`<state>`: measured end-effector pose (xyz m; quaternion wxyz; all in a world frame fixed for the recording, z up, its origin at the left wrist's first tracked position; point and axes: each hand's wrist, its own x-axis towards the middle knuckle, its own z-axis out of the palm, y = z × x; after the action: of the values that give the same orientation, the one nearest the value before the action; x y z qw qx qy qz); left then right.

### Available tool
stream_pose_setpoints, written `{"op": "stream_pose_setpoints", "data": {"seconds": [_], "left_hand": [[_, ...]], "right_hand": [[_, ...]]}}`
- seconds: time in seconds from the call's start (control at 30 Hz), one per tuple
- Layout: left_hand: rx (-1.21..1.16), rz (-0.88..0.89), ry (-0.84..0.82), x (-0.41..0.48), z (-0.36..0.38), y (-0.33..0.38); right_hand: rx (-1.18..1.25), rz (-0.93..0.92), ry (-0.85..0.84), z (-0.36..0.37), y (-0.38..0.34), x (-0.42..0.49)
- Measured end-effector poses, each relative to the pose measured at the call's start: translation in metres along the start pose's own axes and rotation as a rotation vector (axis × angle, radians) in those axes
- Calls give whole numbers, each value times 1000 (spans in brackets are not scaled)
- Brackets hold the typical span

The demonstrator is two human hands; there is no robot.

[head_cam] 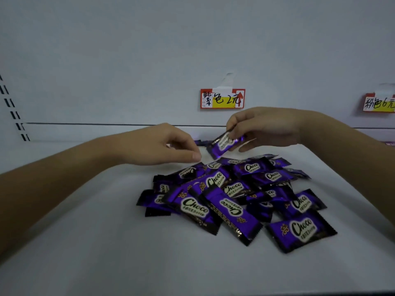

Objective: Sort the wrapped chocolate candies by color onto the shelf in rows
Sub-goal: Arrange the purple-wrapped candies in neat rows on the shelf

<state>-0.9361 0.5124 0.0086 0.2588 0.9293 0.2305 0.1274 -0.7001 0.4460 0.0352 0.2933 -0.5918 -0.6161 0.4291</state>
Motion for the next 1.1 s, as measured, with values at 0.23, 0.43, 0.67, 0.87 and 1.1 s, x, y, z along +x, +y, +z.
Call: {"op": "stream_pose_setpoints", "data": {"seconds": [0.23, 0.43, 0.67, 0.87, 1.1], "left_hand": [[65, -100, -70, 4, 6, 3], [-157, -281, -201, -4, -5, 5], [-214, -366, -200, -4, -5, 4], [-239, -374, -87, -5, -7, 0], [143, -220, 334, 13, 0, -34]], "right_hand": [[193, 29, 189, -12, 6, 3], [193, 54, 237, -18, 12, 5], [218, 96, 232, -23, 17, 5], [28, 209, 351, -36, 31, 9], [-536, 334, 486, -36, 44, 18]]}}
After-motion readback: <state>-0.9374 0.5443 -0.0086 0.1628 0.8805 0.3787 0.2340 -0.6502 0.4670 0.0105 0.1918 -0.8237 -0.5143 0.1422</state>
